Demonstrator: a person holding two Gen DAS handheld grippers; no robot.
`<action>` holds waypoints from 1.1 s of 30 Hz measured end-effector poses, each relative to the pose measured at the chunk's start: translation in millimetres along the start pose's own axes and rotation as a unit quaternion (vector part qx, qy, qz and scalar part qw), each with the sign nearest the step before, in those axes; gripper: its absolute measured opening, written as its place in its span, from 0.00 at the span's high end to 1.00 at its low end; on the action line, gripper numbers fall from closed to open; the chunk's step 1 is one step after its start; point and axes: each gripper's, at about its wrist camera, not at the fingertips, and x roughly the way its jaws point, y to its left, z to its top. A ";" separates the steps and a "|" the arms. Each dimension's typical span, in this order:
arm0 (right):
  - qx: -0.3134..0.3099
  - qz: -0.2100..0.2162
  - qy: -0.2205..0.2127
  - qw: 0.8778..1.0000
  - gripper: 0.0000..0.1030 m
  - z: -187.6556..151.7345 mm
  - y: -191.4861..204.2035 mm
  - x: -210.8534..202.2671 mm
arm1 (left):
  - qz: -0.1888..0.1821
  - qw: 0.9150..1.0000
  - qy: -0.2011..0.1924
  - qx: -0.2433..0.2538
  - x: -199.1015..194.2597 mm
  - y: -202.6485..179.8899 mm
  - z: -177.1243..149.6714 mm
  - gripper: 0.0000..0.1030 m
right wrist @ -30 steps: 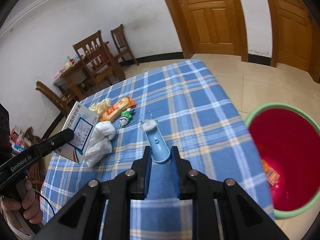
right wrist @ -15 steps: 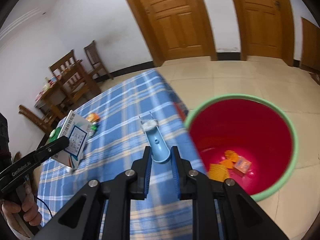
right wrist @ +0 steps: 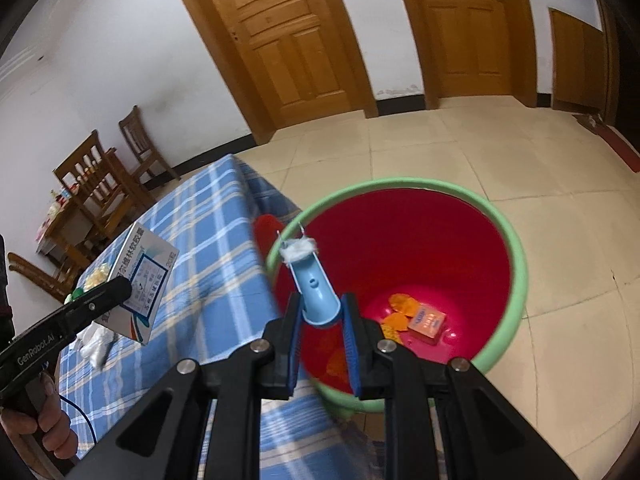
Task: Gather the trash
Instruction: 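Carry both items over the red bin and open the right tool, then lower the medicine box into the red bin and open the left tool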
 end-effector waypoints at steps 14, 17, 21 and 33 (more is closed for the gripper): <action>0.036 -0.026 0.010 0.999 0.78 -0.8 -32.8 2.3 | -0.029 0.999 0.026 0.033 38.0 -35.3 11.1 0.82; 0.038 -0.027 0.008 0.999 0.74 -1.0 -35.3 0.6 | -0.032 0.998 0.029 0.035 42.1 -38.7 12.9 0.82; 0.039 -0.028 0.006 0.999 0.72 -1.2 -35.0 -0.1 | -0.035 0.998 0.032 0.034 48.3 -40.4 15.1 0.82; 0.048 -0.032 0.005 0.998 0.67 -2.9 -38.3 -2.2 | -0.047 0.998 0.031 0.036 55.3 -52.3 18.6 0.56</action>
